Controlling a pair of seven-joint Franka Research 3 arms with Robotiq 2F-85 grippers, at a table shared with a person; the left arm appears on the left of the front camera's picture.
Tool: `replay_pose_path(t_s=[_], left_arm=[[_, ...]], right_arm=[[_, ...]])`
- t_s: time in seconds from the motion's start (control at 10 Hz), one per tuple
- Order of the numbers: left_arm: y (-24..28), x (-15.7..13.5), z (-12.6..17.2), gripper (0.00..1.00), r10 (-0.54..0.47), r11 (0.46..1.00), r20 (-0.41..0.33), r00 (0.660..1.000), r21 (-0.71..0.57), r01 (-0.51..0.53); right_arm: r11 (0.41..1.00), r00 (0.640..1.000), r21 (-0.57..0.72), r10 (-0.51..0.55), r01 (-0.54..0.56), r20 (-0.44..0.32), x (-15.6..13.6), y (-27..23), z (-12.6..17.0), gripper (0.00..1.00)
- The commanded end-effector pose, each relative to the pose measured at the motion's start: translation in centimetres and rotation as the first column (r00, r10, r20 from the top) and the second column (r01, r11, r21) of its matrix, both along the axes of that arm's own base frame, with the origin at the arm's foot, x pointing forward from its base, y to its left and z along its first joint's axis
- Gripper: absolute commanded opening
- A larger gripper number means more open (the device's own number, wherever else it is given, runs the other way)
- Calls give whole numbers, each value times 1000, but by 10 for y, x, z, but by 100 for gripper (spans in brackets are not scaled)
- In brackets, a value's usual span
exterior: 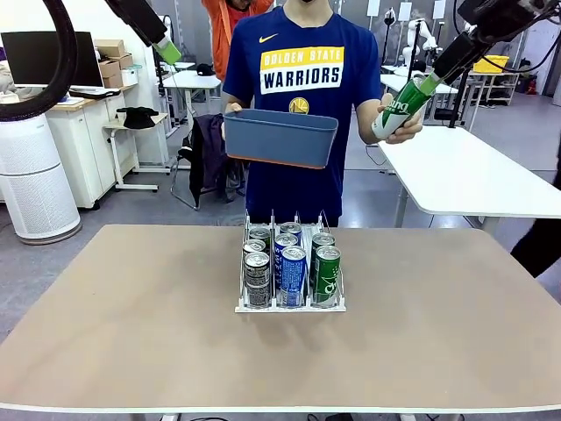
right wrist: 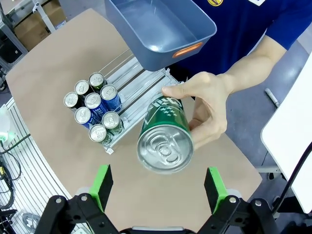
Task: Fill the beverage cans into the dispenser.
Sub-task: Pick up the Sprite handed by the human.
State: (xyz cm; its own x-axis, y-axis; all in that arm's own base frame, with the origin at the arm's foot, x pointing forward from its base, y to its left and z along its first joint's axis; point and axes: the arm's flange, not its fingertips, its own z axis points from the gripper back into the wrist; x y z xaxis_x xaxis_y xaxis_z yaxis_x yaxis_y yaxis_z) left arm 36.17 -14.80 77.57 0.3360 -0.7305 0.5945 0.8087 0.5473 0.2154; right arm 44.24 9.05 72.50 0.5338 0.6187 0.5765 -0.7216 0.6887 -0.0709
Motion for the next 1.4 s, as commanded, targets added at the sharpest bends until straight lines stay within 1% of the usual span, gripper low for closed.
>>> replay_pose_path(t_s=[0.0,0.2,0.7,0.9,1.1,1.3], left_arm=[[3,-1,1,100,0,1000,-9,1000,7,0],[3,-1,1,100,0,1000,-9,1000,7,0],[3,-1,1,100,0,1000,-9,1000,7,0],[3,-1,1,100,0,1000,-9,1000,7,0],[3,-1,1,100,0,1000,-9,1000,7,0],[3,-1,1,100,0,1000,-9,1000,7,0]], right_arm=[[1000,999,7,16,-16,33,7,3,-3,100],[1000,999,9,28,-29,30,18,3,-7,100],[998,999,38,41,-42,24,35,13,-18,100],[998,999,37,42,-42,7,39,16,-24,100],[998,999,46,40,-41,6,43,17,-29,100],[998,999,46,34,-34,-19,45,16,-31,100]])
